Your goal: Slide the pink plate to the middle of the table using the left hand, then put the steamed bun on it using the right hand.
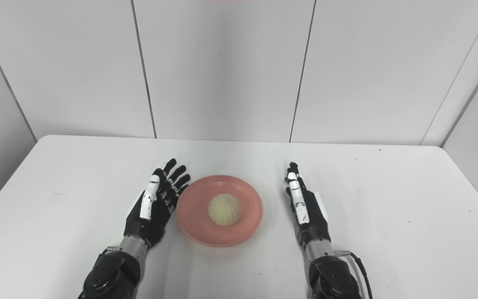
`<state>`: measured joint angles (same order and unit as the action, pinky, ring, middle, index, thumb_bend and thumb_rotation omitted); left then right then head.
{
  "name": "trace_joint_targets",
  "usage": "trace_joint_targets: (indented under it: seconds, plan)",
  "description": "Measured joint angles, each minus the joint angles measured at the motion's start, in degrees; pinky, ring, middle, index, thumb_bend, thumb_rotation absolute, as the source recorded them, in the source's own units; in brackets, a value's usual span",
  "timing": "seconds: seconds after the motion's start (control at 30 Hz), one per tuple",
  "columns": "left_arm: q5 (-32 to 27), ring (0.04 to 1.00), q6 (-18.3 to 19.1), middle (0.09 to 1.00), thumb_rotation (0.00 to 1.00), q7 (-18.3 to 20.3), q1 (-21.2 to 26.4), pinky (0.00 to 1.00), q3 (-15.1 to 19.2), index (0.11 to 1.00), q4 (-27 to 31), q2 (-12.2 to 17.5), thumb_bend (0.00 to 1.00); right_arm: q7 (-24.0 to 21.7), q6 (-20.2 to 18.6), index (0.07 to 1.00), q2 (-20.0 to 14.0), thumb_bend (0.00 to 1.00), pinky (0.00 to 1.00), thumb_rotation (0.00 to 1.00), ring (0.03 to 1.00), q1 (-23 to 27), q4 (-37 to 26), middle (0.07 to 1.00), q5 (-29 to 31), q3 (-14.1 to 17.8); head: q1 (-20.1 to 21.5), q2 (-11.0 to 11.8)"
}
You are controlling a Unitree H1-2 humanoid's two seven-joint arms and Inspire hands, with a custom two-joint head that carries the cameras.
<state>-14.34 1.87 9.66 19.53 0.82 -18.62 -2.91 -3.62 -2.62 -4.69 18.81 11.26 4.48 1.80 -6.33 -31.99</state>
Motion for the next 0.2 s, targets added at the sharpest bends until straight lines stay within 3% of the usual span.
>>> trace_joint_targets:
  seconds: [0.2]
  plan:
    - [2.3,0.958,0.0,0.969,1.0,-1.1,-1.3,0.96,-0.3,0.982,1.9,-0.3,0.42,-0.1,0.0,1.0,0.6,0.33,1.0,1.0,1.0,0.0,0.3,1.0,1.0,0.2,-0.2,0.1]
